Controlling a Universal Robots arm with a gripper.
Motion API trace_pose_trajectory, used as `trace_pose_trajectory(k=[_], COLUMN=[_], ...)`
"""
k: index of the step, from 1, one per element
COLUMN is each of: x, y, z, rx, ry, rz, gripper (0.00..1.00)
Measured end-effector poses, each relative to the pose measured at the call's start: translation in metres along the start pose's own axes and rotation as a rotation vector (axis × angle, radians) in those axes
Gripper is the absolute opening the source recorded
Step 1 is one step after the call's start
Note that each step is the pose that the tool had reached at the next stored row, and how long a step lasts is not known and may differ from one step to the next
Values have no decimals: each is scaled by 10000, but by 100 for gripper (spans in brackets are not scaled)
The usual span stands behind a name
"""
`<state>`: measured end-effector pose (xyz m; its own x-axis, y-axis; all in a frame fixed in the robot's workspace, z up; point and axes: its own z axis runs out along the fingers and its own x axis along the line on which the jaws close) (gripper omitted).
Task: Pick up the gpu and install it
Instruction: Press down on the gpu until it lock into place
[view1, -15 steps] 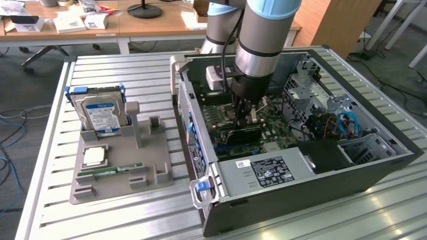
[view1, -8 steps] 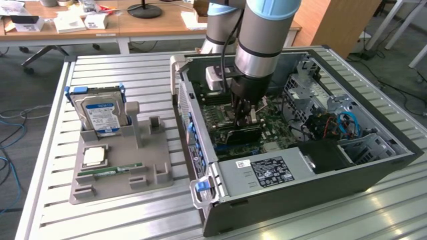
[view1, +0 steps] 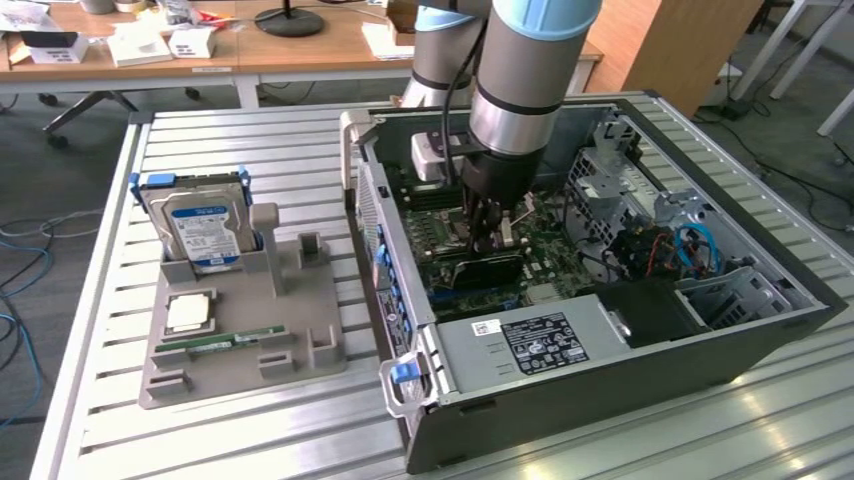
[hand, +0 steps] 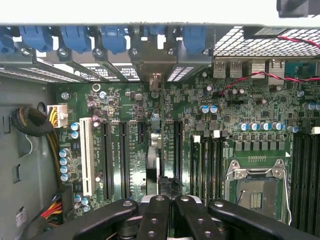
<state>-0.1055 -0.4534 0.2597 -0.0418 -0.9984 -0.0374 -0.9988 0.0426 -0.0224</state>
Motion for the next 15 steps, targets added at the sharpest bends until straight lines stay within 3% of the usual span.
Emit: trace_pose_trajectory(k=[9, 12, 15], x=[2, -3, -2], y=[4, 3, 2], z=[10, -18, -90], rx=[-1, 9, 1], ry=[-1, -28, -5], rz=[1, 4, 2], gripper=[11, 11, 11])
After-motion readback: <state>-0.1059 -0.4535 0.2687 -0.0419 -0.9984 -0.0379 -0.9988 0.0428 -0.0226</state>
